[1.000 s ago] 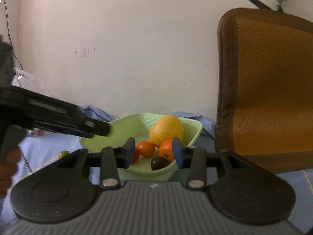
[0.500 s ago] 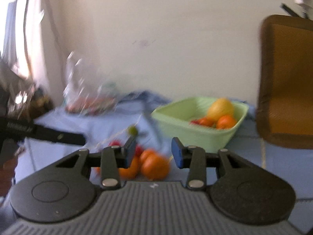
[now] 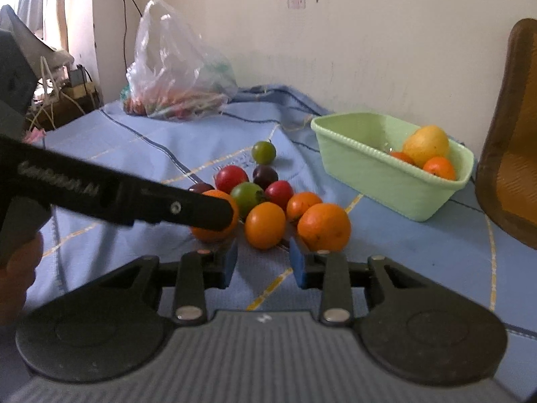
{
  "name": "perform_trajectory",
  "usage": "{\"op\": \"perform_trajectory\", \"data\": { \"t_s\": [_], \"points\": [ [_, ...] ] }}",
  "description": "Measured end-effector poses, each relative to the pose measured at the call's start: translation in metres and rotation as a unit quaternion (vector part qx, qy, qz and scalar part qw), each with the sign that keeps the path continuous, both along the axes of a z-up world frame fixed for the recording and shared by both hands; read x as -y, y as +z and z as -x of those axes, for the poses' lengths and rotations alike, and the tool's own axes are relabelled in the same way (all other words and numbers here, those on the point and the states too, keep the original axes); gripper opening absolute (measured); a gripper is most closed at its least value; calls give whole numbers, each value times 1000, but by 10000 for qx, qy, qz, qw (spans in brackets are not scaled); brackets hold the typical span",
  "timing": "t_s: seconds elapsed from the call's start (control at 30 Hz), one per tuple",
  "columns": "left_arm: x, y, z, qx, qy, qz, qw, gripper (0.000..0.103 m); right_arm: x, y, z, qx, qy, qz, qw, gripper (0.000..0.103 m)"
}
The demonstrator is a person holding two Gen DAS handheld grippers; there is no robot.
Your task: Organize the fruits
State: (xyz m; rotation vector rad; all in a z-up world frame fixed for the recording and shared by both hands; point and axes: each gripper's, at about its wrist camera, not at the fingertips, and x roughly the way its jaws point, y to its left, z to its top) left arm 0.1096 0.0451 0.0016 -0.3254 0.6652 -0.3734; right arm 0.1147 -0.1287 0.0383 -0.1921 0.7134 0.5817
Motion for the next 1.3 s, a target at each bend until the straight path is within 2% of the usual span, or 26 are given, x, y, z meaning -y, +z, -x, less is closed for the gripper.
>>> {"op": "perform_trajectory", "data": {
  "t_s": [0.03, 0.1, 0.2, 0.33, 0.57, 0.7, 0.73, 0.8, 0.9, 1.0, 1.3],
  "points": [
    [2, 0, 1, 46, 40, -117, 9999, 47, -1, -2, -4, -48, -37, -15, 10000, 37],
    [3, 0, 2, 56, 84, -302, 9995, 32, 0, -1, -7, -58, -68, -102, 9999, 30],
    [-4, 0, 6, -57, 13, -60, 10000, 32, 3, 2, -3, -18, -122, -132, 9998, 29],
    [-1, 4, 25, -8, -258, 145, 9996, 32, 14, 11, 22, 40, -125, -140, 9998, 29],
    [24, -1, 44, -51, -751, 86, 9971, 32, 36, 12, 58, 28, -451, -125, 9989, 29],
    [28, -3, 42, -81, -691, 21, 9976, 38, 43, 9, 59, -79, -675, -337, 9971, 29],
    [28, -2, 43, -37, -665, -21, 9978, 41, 43, 9, 59, -42, -716, -334, 9969, 29],
    [24, 2, 48, 122, -592, -100, 9981, 52, 44, 8, 59, 36, -809, -291, 9963, 29],
    [22, 6, 54, 358, -503, -289, 9977, 58, 50, 9, 59, 142, -1033, -306, 9941, 30],
    [27, 5, 55, 378, -565, -433, 9967, 59, 57, 8, 57, 101, -1172, -394, 9923, 30],
    [54, -1, 48, 468, -777, -877, 9920, 59, 61, 4, 55, 10, -1139, -421, 9926, 31]
  ]
}}
